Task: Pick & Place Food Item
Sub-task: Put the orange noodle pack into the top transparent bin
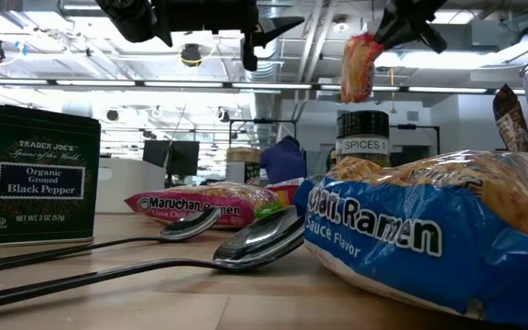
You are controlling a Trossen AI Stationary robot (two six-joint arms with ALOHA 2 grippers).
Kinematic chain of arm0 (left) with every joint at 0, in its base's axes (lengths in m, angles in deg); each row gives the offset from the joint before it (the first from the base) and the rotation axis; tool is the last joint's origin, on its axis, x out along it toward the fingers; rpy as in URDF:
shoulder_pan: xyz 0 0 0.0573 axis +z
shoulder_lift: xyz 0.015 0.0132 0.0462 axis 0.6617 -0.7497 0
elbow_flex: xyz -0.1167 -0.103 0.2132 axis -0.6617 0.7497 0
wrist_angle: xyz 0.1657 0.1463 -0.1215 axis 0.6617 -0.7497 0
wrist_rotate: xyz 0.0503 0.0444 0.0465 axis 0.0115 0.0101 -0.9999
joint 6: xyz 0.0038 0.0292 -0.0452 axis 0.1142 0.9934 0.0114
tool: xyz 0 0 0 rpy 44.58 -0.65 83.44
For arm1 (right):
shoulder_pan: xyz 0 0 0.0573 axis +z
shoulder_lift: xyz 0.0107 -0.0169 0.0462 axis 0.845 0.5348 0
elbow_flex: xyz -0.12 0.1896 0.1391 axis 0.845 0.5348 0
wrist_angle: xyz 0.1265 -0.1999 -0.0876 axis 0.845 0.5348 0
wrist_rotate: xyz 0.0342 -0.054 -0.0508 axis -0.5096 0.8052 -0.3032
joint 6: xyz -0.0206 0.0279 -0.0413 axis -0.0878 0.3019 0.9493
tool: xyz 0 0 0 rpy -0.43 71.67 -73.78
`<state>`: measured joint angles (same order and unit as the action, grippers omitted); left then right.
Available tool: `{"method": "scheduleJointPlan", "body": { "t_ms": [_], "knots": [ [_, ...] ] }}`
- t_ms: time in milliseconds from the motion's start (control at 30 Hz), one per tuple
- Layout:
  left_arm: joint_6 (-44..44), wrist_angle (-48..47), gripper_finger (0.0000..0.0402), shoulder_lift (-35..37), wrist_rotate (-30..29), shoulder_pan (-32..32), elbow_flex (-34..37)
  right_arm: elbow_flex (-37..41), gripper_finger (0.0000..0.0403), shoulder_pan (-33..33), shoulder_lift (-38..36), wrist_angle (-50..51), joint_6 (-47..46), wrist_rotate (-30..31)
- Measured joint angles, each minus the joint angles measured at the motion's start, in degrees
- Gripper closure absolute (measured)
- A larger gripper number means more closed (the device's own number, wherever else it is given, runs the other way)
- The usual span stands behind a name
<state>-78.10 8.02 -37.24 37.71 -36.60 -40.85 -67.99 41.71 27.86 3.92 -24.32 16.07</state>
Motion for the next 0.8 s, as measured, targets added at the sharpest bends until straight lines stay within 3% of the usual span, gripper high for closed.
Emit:
{"method": "scheduleJointPlan", "body": {
  "t_ms": [267,800],
  "knots": [
    [-0.6,-0.03,0.026,0.0,9.28,-0.4,0.0,0.0,0.0384,-8.85,3.6,4.75,-7.45,-0.66],
    [-0.41,-6.37,0.0262,0.0,9.77,-3.43,0.02,0.0,0.0383,-12.07,18.33,3.57,-12.89,-3.46]
  ]
}}
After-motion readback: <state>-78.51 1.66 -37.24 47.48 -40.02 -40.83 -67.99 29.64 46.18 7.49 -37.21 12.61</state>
